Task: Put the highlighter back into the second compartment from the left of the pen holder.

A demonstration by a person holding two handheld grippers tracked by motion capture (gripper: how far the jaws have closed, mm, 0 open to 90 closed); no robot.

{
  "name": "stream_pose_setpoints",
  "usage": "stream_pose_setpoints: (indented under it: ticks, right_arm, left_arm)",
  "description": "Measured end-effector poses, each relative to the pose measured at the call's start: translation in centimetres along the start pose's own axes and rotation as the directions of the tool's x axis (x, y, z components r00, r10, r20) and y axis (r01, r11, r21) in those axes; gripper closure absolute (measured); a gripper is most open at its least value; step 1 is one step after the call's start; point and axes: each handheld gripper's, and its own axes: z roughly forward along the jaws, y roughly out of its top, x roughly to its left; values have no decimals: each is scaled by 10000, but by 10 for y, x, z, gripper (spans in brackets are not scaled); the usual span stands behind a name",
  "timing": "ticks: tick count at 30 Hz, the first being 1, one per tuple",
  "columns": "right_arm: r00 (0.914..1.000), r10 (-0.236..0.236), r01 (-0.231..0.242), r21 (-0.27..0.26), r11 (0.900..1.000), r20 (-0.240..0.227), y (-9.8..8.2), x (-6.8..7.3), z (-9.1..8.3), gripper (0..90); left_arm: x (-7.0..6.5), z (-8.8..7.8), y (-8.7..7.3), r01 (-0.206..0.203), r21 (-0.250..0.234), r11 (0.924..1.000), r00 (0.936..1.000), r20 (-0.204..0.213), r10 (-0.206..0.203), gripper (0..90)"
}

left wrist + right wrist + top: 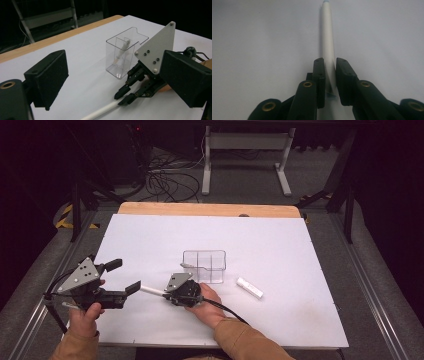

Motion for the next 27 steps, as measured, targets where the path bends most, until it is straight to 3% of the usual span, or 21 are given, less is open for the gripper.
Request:
stream_pose_setpoints:
  ticks: [5, 12, 16, 27]
  right_arm:
    - [10000, -35, 34, 72, 10000, 23, 1, 2, -2, 792]
    - [9994, 282, -277, 234, 9993, -217, 3, 3, -10, 793]
    - [9984, 496, -488, 290, 9984, -270, 5, 3, -22, 793]
    - [9985, 422, -423, -11, 9991, -350, 13, 12, -59, 792]
  left_arm:
    - [1, -1, 0, -52, -1, 10000, 10000, -19, 52, 90]
    - [0, -2, 0, 4, -70, 10000, 10000, -14, -4, 90]
    - [1, -3, 1, -55, -78, 10000, 10000, -64, 54, 90]
    - [0, -3, 1, -15, -96, 10000, 10000, -53, 15, 90]
